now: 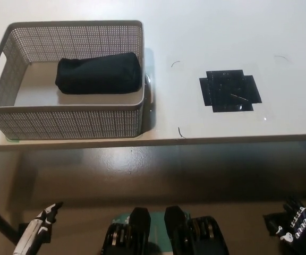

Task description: Use the right hand to pick up the pencil case on the right hand side and put it into a grey container on the left side

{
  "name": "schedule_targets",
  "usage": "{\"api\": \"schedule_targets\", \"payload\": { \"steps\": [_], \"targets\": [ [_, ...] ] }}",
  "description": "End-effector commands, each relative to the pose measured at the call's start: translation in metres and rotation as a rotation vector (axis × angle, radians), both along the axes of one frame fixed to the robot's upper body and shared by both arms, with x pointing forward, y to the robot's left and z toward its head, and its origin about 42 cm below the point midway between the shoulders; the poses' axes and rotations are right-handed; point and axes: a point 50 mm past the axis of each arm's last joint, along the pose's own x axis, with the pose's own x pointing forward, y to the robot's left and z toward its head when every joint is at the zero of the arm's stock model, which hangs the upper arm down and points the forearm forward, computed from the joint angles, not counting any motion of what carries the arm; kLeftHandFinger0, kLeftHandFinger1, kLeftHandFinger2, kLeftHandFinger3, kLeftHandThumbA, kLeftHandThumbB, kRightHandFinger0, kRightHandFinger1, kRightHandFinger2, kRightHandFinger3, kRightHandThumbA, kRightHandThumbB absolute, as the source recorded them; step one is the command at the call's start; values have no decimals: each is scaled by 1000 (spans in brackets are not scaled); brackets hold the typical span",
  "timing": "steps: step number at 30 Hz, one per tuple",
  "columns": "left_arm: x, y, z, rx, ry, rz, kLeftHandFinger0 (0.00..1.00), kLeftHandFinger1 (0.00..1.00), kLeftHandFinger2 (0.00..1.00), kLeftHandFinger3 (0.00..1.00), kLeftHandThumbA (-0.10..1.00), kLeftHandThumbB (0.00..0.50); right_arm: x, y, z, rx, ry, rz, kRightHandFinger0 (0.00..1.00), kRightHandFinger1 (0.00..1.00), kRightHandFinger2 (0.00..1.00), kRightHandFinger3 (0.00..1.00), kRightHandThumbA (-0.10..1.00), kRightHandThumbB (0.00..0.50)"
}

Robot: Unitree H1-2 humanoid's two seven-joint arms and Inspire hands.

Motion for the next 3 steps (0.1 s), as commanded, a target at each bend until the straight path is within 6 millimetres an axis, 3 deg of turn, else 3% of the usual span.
{"api": "schedule_targets", "payload": {
  "steps": [1,3],
  "targets": [
    [8,5,11,2,-69,11,1000,1000,1000,904,1000,500,6,-1,10,24,-102,-2,1000,1000,1000,1000,1000,324],
    [8,6,10,-6,-67,18,1000,1000,1000,900,1000,500,6,-1,10,27,-101,-2,1000,1000,1000,1000,1000,318]
  ]
}}
